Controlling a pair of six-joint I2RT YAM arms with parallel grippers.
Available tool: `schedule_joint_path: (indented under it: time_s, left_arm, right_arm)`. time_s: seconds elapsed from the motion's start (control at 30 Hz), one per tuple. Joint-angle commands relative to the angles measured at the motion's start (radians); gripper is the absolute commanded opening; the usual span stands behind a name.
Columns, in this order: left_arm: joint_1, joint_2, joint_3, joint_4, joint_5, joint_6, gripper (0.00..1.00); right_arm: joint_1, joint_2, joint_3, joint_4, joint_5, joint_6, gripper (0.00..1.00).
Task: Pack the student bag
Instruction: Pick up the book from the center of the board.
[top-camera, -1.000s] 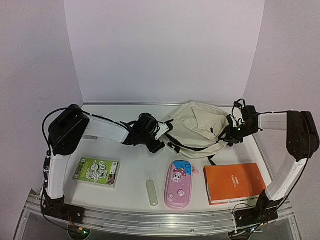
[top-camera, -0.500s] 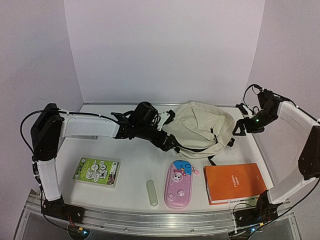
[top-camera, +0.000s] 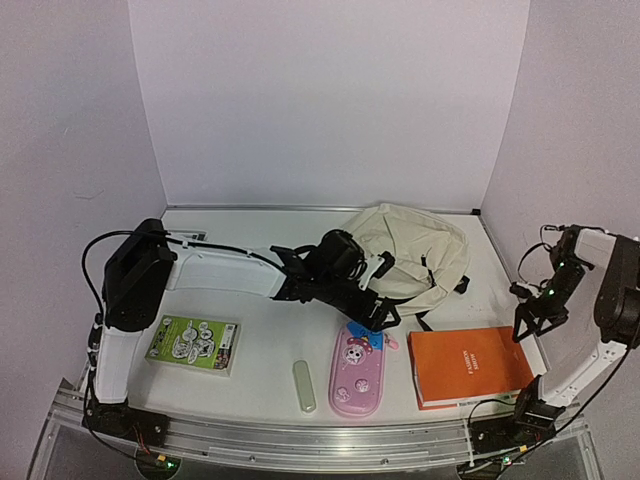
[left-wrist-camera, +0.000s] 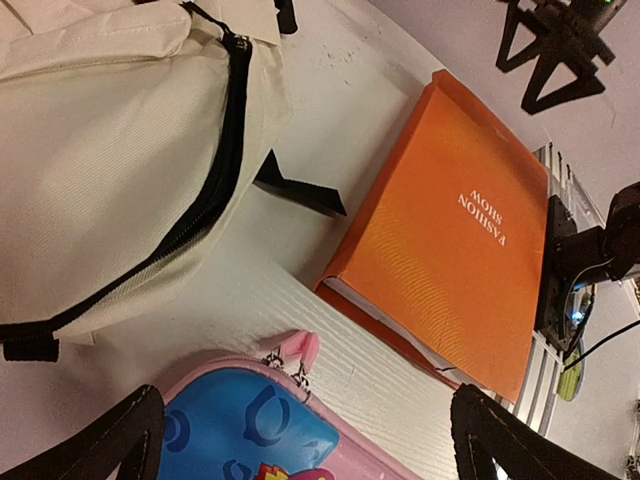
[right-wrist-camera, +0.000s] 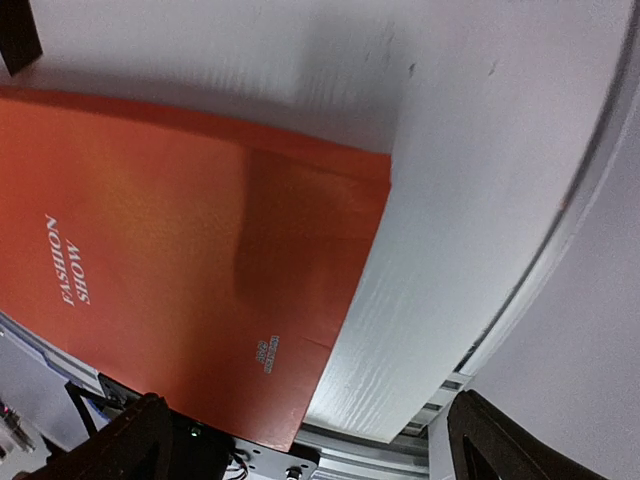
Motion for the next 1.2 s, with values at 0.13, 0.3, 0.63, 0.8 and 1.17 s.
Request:
schedule_joint_path:
  time_s: [0.13, 0.3, 0.63, 0.8, 1.17]
  left_arm:
    - [-0.025, 0.096, 0.156, 0.003, 0.101, -0.059, 0.99]
    - [-0.050, 0.157, 0.225, -0.057, 0.171, -0.060, 0.97]
    - [-0.079, 0.272, 0.361, -0.191, 0.260, -0.071, 0.94]
    - [-0.080, 0.337, 0.445, -0.236, 0.278, -0.081, 0.86]
    - [-0.080, 0.450, 0.588, -0.268, 0.288, -0.109, 0.73]
  right_arm:
    - [-0.005, 0.142, -0.056, -0.034, -0.068, -0.091, 0.91]
    - [-0.006, 0.180, -0.082, -0.021, -0.109, -0.089, 0.87]
    - [-0.005, 0.191, -0.085, -0.001, -0.139, -0.080, 0.78]
    - [-0.005, 0.180, -0.084, 0.001, -0.143, -0.082, 0.75]
    - [-0.005, 0.156, -0.082, 0.006, -0.162, -0.085, 0.70]
